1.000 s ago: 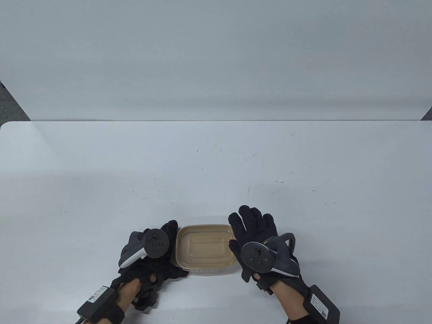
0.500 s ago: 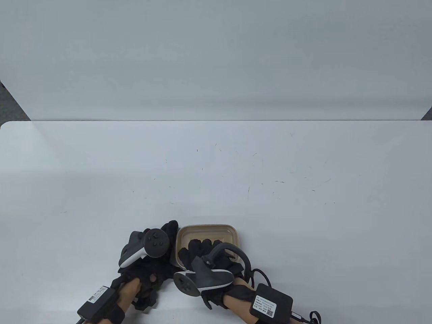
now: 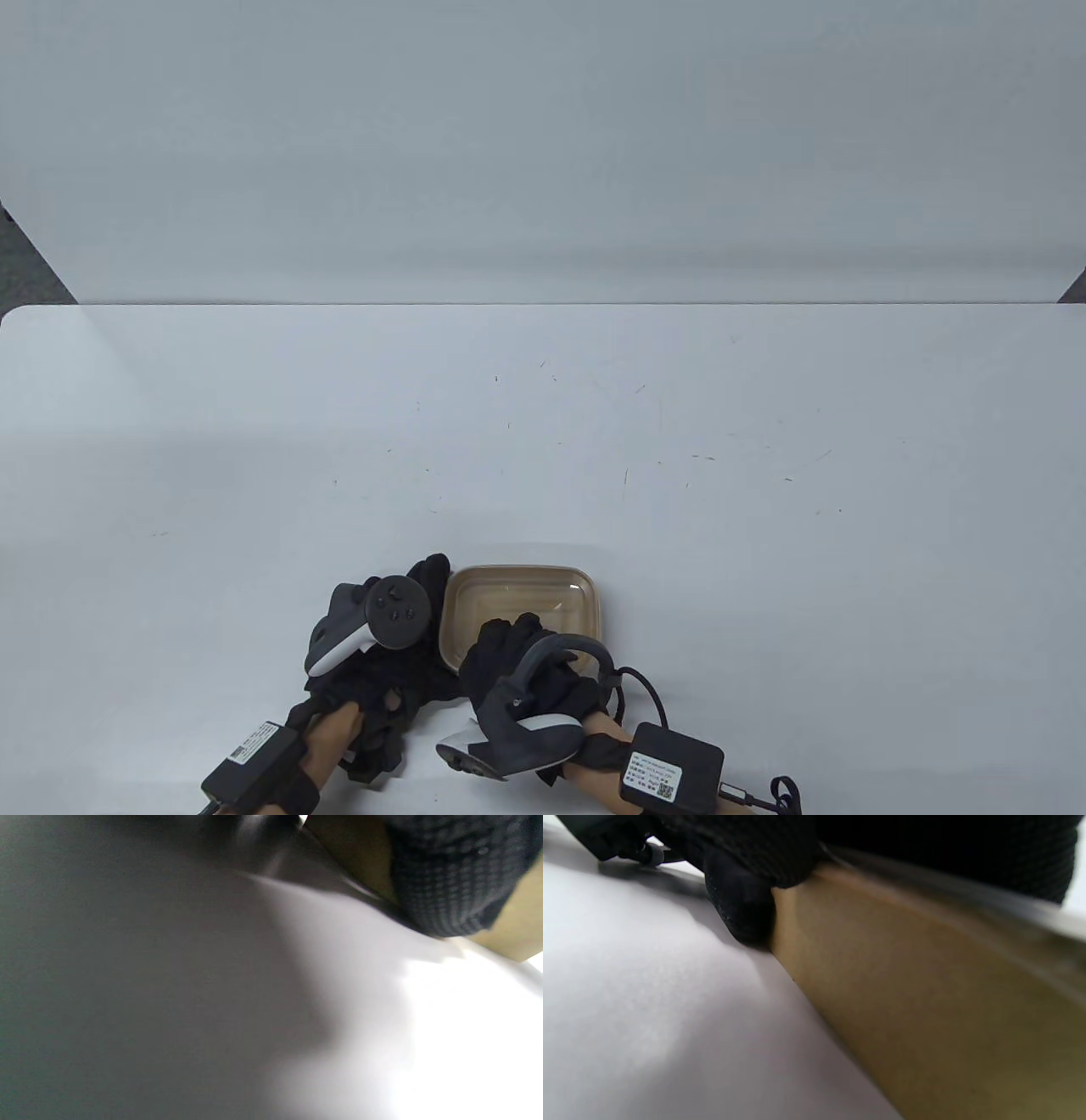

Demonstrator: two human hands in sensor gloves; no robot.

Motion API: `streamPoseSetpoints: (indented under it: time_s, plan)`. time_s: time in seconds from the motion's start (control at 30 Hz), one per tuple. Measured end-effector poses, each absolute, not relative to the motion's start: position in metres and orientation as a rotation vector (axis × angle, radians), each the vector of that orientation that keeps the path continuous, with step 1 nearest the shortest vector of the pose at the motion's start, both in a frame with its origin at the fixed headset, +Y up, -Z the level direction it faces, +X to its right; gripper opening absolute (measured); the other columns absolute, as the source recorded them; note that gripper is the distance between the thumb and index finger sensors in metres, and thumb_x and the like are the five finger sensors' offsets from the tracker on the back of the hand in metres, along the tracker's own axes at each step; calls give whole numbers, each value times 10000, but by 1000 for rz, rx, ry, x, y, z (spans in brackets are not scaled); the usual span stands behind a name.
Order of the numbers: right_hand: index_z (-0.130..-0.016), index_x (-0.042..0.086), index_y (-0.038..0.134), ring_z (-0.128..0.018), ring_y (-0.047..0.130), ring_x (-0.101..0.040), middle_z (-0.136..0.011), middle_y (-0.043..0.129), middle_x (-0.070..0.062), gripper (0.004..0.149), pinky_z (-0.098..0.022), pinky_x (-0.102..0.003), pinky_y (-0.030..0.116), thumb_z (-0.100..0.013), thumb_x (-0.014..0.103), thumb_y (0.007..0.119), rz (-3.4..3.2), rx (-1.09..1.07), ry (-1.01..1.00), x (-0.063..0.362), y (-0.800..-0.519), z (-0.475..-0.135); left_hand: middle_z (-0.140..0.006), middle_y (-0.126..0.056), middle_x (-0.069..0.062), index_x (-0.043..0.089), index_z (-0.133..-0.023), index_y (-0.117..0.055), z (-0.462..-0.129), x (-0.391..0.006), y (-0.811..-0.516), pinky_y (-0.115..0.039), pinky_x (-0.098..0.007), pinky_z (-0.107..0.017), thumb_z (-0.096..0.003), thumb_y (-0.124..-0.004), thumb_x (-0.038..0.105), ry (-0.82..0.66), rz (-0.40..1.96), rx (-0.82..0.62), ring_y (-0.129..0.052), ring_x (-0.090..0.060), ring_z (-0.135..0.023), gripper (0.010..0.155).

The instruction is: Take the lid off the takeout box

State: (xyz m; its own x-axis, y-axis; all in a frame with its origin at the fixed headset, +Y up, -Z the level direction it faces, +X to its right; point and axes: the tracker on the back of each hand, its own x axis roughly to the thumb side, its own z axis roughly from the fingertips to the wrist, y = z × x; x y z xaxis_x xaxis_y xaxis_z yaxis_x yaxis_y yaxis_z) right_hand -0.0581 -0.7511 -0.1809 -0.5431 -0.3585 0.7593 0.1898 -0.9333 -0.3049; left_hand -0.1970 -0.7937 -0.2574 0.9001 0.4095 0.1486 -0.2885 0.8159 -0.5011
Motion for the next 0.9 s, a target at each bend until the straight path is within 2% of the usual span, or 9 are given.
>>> streamPoseSetpoints:
  time_s: [0.5, 0.9]
  plan:
    - [-811, 52, 783, -525, 1018, -492, -850, 849, -213, 436, -279, -433, 1009, -422, 249, 765, -2635, -1307, 239, -54, -746, -189, -1247, -314, 109, 272, -991, 162, -257, -197, -794, -119, -646, -793, -303, -976, 636, -238, 403, -480, -181, -170, -1222, 1378]
    - [-769, 64, 811, -466, 1073, -425, -797, 888, -191, 413, -213, -378, 1025, -385, 213, 773, -3023, -1335, 337, -22, -721, -213, -1241, -309, 114, 245, -971, 191, -258, -197, -794, -102, -627, -787, -309, -983, 621, -225, 422, -491, -174, -154, -1216, 1400]
